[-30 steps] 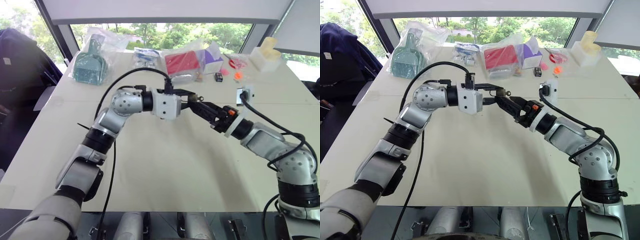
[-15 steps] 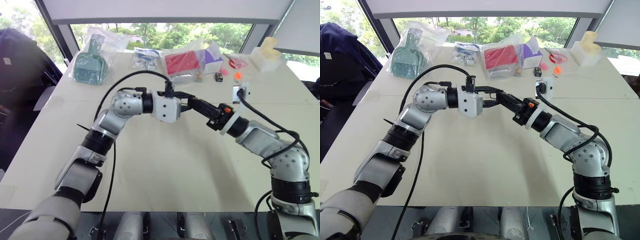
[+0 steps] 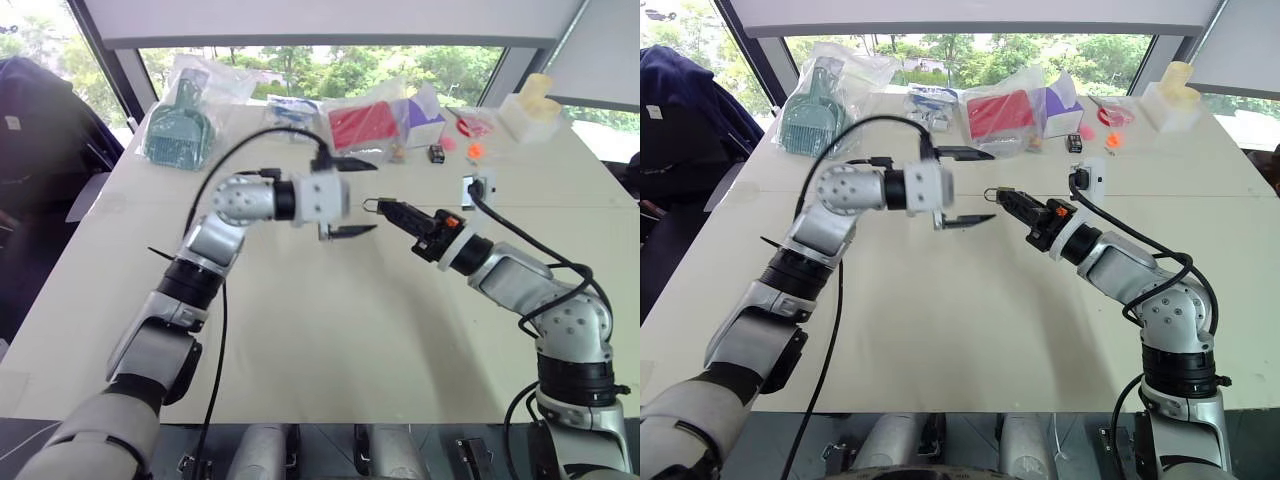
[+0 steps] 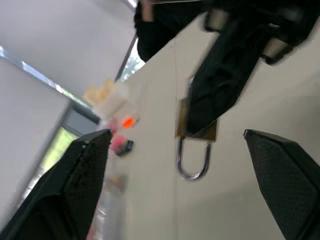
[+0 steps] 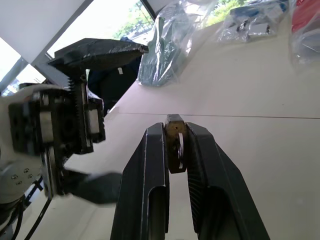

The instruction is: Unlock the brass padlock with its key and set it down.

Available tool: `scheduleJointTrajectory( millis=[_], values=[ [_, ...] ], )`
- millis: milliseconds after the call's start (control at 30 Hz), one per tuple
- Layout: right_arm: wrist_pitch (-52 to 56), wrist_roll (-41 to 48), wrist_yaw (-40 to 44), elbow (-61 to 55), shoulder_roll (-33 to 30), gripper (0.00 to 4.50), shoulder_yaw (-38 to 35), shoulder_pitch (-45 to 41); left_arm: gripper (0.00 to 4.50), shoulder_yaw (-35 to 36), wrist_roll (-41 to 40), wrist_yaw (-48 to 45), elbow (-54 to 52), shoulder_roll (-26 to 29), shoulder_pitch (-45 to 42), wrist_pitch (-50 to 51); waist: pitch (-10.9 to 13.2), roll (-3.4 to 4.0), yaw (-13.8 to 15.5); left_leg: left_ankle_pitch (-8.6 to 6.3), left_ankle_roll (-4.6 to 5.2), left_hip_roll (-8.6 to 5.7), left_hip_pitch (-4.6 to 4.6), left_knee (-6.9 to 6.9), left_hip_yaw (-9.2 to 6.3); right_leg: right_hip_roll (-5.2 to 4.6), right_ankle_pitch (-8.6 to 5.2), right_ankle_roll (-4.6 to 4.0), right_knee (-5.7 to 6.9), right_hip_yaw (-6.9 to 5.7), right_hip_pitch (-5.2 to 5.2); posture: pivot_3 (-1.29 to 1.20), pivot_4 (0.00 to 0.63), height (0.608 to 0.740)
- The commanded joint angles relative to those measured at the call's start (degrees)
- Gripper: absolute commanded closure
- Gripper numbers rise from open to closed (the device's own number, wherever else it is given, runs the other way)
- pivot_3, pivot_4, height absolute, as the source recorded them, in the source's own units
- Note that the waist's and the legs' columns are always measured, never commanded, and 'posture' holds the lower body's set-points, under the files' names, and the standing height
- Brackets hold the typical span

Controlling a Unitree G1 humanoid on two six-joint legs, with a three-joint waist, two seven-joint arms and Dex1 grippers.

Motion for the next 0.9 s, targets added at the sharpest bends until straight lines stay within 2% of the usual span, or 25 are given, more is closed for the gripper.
scheduleJointTrajectory(
  millis=[33,433,900],
  values=[
    [-0.19,0.07,0.41,-0.44,-0.45,4.49,-2.58,-0.90,0.03,5.53,-6.88,-0.69,0.80,0.17,-2.81,11.33,0.00,0.00,0.01,0.00,0.00,0.00,0.00,0.00,0.00,0.01,0.00,0.01,0.00,0.00,0.00,0.00,0.150,0.740],
    [1.16,1.99,-0.51,-2.29,0.73,4.49,-3.03,-2.80,0.03,5.40,-6.45,-2.36,6.47,-4.85,-4.50,11.21,0.00,0.00,0.20,0.01,-0.01,-0.03,-0.01,0.00,-0.01,0.01,0.05,0.11,-0.06,0.00,0.04,0.00,0.150,0.740],
    [1.67,6.70,-1.52,-6.04,0.81,4.49,-2.24,-1.50,0.03,4.19,-2.08,-3.13,12.13,-5.74,-5.46,4.04,0.00,0.00,0.26,0.00,-0.01,-0.03,-0.01,0.00,-0.02,-0.01,0.06,0.10,-0.06,0.00,0.04,0.00,0.150,0.740]
  ],
)
